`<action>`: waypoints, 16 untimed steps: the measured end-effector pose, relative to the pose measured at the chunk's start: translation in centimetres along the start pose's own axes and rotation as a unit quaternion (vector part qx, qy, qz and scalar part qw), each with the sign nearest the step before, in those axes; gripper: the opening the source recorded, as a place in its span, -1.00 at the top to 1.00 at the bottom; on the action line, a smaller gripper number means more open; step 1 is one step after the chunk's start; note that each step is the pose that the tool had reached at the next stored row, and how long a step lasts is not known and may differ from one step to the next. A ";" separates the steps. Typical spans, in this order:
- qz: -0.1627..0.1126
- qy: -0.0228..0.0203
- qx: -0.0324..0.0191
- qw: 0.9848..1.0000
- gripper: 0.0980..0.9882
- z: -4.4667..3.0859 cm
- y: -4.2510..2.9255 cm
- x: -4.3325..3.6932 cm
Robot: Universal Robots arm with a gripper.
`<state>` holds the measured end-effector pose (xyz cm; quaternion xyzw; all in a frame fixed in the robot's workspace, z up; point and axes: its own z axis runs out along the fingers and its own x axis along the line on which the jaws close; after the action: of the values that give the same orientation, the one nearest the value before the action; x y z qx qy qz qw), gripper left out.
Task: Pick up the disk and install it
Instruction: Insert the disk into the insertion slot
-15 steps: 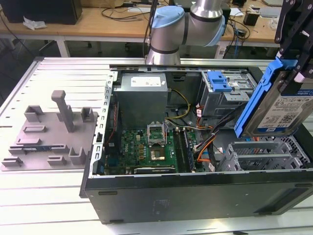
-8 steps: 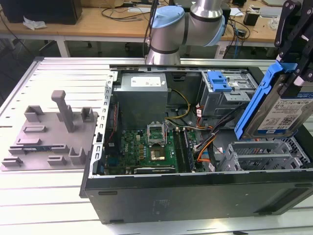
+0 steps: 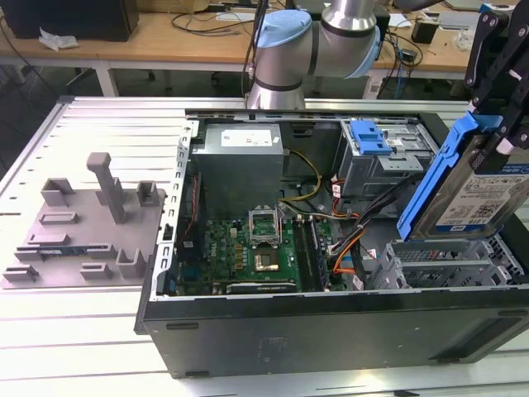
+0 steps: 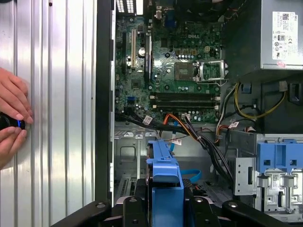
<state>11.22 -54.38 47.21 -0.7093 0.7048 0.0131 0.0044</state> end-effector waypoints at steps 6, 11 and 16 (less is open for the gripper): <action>0.000 0.000 0.000 1.000 0.40 0.03 0.00 0.00; 0.000 0.000 0.000 1.000 0.40 0.13 -0.01 0.09; 0.000 0.000 0.000 1.000 0.40 0.42 -0.03 0.29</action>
<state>11.25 -54.65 46.79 -0.7092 0.7049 0.0135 0.0042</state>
